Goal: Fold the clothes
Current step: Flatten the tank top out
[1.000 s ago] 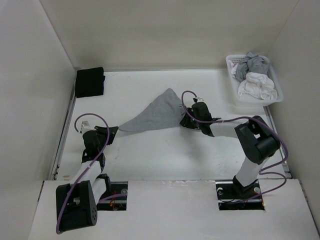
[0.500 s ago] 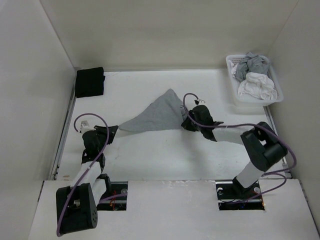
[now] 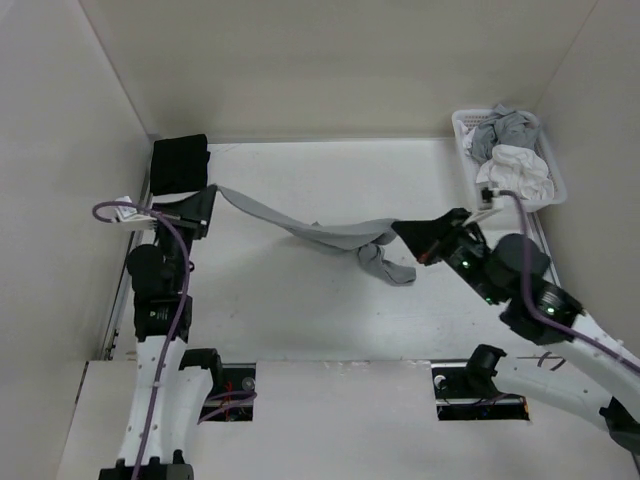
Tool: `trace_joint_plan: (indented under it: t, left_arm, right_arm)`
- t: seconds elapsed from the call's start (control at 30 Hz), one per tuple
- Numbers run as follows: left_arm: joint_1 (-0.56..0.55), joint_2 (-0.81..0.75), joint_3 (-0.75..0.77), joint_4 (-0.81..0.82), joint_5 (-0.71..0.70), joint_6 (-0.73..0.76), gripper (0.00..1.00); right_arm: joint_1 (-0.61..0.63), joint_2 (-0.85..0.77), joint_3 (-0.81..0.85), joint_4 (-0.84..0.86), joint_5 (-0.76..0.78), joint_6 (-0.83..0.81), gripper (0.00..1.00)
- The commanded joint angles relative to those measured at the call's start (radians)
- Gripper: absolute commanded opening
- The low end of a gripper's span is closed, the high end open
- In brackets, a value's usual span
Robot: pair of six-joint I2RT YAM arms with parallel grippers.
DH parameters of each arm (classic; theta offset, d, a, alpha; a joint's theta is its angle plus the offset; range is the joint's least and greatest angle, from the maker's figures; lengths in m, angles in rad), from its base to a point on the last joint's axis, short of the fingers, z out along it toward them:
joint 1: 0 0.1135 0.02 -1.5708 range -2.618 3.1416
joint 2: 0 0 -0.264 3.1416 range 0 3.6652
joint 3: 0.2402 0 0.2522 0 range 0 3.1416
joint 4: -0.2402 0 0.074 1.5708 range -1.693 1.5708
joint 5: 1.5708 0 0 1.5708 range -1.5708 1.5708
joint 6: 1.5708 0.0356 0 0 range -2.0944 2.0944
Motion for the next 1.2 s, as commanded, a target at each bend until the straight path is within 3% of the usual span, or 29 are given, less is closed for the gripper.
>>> trace_joint_plan:
  t: [0.0, 0.17, 0.3, 0.4, 0.47, 0.57, 0.67, 0.8, 0.9, 1.0, 1.17]
  left_arm:
    - [-0.021, -0.085, 0.19, -0.068, -0.071, -0.013, 0.04]
    - [-0.021, -0.158, 0.437, -0.214, -0.111, 0.031, 0.04]
    - [-0.022, -0.152, 0.598, -0.282, -0.145, 0.091, 0.04]
    - [-0.033, -0.131, 0.658, -0.293, -0.183, 0.119, 0.04]
    - [-0.026, -0.109, 0.678, -0.293, -0.203, 0.142, 0.04]
    - [-0.024, -0.056, 0.655, -0.277, -0.214, 0.149, 0.04]
    - [-0.018, 0.039, 0.592, -0.244, -0.234, 0.171, 0.04]
    - [-0.016, 0.226, 0.526, -0.162, -0.273, 0.195, 0.04]
    - [-0.029, 0.402, 0.532, -0.075, -0.298, 0.2, 0.04]
    - [-0.032, 0.576, 0.645, -0.044, -0.272, 0.195, 0.03]
    - [-0.036, 0.716, 0.885, -0.04, -0.238, 0.203, 0.03]
  right_arm:
    - [0.118, -0.073, 0.195, -0.22, 0.178, -0.046, 0.01]
    - [0.443, -0.069, 0.468, -0.351, 0.481, -0.137, 0.0]
    - [0.742, 0.008, 0.674, -0.346, 0.791, -0.309, 0.0]
    - [0.912, 0.081, 0.773, -0.213, 0.949, -0.525, 0.0]
    - [0.924, 0.111, 0.758, -0.051, 0.959, -0.692, 0.0]
    - [0.778, 0.118, 0.672, 0.141, 0.896, -0.823, 0.0]
    - [0.578, 0.138, 0.609, 0.122, 0.768, -0.735, 0.0]
    - [0.123, 0.271, 0.606, -0.108, 0.325, -0.389, 0.0]
    - [-0.231, 0.435, 0.596, -0.058, -0.085, -0.227, 0.0]
    - [-0.397, 0.659, 0.729, -0.013, -0.228, -0.187, 0.0]
    - [-0.475, 0.927, 1.163, -0.16, -0.261, -0.185, 0.0]
